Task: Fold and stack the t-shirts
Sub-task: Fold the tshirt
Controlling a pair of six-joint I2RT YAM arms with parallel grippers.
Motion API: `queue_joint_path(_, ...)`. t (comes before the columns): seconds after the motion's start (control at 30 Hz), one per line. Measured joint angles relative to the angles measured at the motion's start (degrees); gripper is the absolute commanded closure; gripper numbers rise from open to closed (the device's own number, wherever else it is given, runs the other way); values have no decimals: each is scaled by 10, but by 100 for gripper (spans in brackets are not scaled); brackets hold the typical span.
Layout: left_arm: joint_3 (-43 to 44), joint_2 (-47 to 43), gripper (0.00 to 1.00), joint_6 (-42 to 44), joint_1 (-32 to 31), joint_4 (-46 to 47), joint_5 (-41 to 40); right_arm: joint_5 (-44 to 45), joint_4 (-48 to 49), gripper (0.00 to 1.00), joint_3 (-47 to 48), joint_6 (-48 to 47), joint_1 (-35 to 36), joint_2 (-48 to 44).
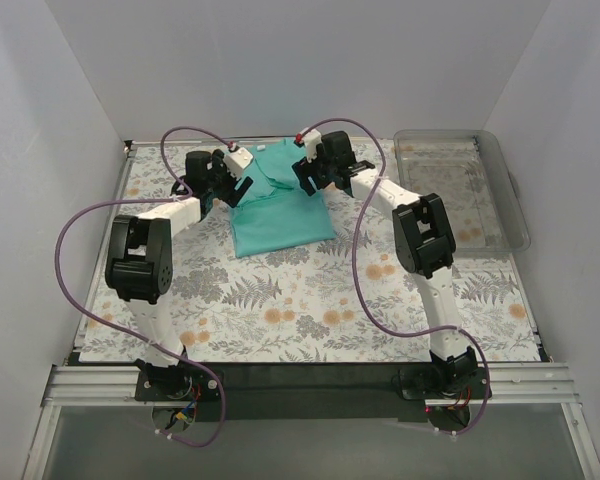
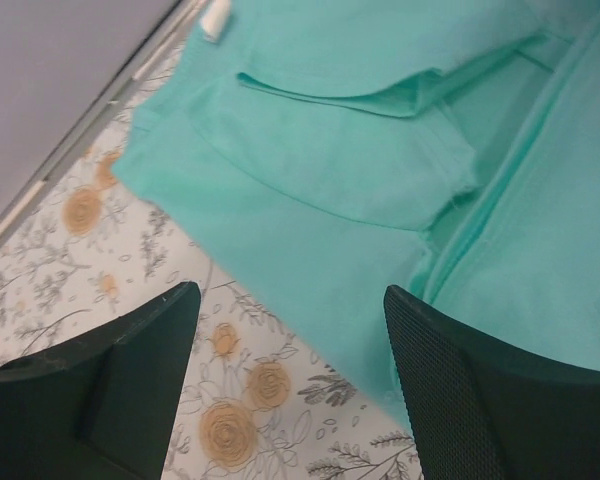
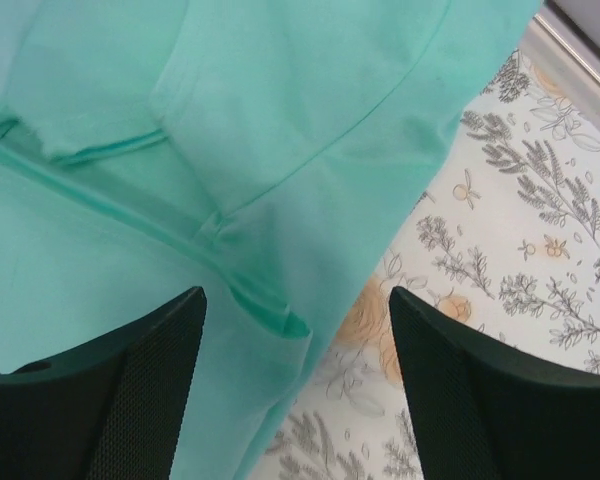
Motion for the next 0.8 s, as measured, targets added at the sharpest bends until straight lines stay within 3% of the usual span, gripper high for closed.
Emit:
queue_joint_path(0.1,0,-14,31,-21,0,13,-43,-55,5,26,-55,-44,-3,-48)
queue_joint_path(0.2,-3,-34,34,-55,0,7,-63,-143,1,28,-126,-97,-10,-117)
queue_joint_path(0.27,-6,-58,42,-87,0,-11,-52,-200,-3,30,-158,-125,-14,-157)
queue_joint_path(0.3,-6,-70,46,-103,1,-20,-43,-225,-5,39,-167,-138,-16,-173)
queue_joint_path(0.33,-6,-82,56,-126,1,-30,-31,-249,-4,47,-175,-149,-18,-186)
queue_joint_path(0.37,-6,-90,61,-148,1,-40,-18,-269,-5,63,-181,-158,-20,-197)
queue_joint_path(0.4,-6,-94,66,-164,1,-46,-7,-285,-8,73,-186,-165,-23,-205)
queue_joint_path(0.47,-9,-98,80,-206,1,-58,22,-316,-20,86,-195,-172,-26,-213)
queue_joint_path(0.57,-33,-99,89,-260,1,-64,70,-346,-42,87,-216,-172,-28,-212)
queue_joint_path(0.8,-76,-81,92,-339,-3,-70,120,-355,-77,86,-231,-146,-30,-168)
